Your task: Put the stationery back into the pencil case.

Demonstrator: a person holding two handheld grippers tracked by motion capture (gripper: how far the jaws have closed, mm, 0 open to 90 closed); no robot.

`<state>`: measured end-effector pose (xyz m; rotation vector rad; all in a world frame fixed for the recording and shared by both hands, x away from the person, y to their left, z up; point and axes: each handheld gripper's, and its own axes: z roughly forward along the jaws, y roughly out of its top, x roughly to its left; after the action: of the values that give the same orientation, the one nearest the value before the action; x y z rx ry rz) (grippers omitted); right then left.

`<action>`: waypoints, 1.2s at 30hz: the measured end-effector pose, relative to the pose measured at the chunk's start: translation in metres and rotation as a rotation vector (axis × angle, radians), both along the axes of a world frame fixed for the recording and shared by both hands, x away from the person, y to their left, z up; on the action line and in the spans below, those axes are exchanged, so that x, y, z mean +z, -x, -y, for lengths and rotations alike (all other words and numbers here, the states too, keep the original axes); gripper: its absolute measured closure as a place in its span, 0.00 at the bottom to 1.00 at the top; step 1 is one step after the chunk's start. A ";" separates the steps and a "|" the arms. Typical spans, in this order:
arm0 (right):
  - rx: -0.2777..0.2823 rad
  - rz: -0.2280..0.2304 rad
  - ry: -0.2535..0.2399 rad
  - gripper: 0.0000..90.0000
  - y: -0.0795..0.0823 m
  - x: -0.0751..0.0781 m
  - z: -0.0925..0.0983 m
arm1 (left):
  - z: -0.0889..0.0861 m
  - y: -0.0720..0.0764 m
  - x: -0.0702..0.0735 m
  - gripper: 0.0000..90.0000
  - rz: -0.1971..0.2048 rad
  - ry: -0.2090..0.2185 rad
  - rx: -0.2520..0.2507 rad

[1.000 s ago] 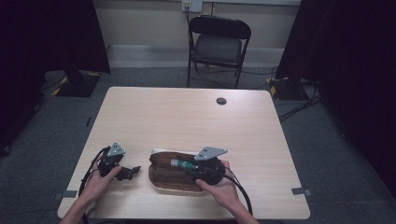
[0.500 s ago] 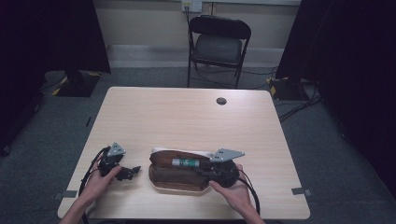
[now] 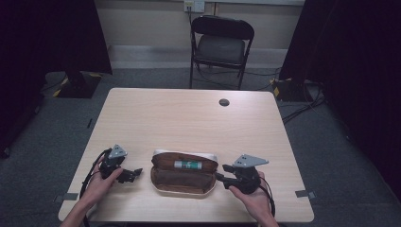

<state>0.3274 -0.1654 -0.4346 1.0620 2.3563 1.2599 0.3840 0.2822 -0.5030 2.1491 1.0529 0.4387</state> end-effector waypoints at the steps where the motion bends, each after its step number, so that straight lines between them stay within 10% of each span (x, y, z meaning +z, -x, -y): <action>1: -0.009 0.000 0.000 0.59 -0.001 -0.001 0.003 | 0.000 0.000 0.000 0.00 0.000 0.000 0.000; 11: -0.177 0.020 -0.004 0.41 -0.020 -0.009 0.040 | 0.000 0.000 0.000 0.00 0.000 0.000 0.000; 25: -0.396 -0.095 0.110 0.23 -0.053 -0.048 0.091 | 0.000 0.000 0.000 0.00 0.000 0.000 0.000; 36: -0.450 -0.080 0.187 0.15 -0.060 -0.061 0.094 | 0.000 0.000 0.000 0.00 0.000 -0.002 -0.002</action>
<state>0.3875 -0.2595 -0.4951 1.4901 2.0704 0.8315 0.3840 0.2824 -0.5029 2.1520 1.0506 0.4391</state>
